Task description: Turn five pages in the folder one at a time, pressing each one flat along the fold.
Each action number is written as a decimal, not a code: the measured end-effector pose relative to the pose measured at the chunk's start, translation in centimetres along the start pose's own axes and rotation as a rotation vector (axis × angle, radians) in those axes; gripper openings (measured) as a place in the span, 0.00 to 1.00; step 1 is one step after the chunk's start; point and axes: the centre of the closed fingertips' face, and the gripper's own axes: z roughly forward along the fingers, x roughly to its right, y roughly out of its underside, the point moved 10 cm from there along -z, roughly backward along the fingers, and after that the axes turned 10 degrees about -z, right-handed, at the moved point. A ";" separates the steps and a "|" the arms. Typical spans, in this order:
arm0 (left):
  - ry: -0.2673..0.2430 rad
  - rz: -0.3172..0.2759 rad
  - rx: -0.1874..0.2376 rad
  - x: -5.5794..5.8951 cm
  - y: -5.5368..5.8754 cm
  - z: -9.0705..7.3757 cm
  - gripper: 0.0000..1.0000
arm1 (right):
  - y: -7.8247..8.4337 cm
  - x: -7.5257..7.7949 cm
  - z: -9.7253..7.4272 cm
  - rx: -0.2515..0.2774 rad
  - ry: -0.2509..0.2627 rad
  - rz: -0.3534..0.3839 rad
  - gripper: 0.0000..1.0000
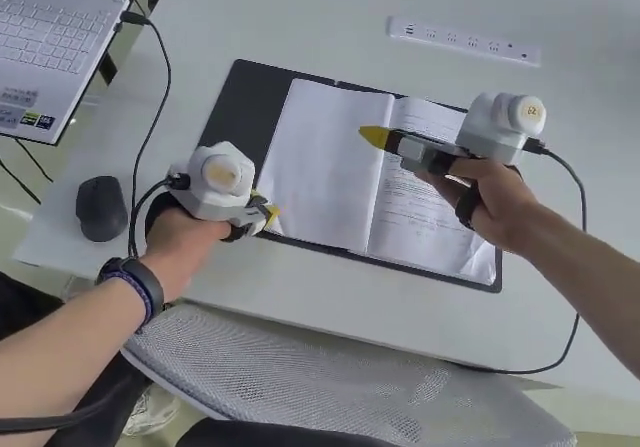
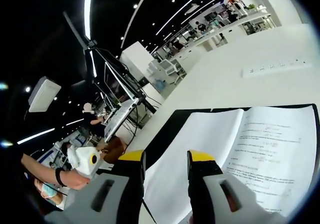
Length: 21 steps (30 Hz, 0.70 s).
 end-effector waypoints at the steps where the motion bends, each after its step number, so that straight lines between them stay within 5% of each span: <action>1: -0.003 0.000 -0.005 0.0 0.1 0.1 0.11 | 0.1 0.1 -0.1 0.001 0.002 0.006 0.31; 12: -0.063 0.025 -0.002 -0.3 0.5 0.4 0.01 | 1.7 0.8 0.2 -0.018 -0.004 0.030 0.29; 21: -0.077 0.005 0.008 -0.4 0.4 0.4 0.00 | 1.0 2.6 1.2 -0.030 -0.009 0.025 0.27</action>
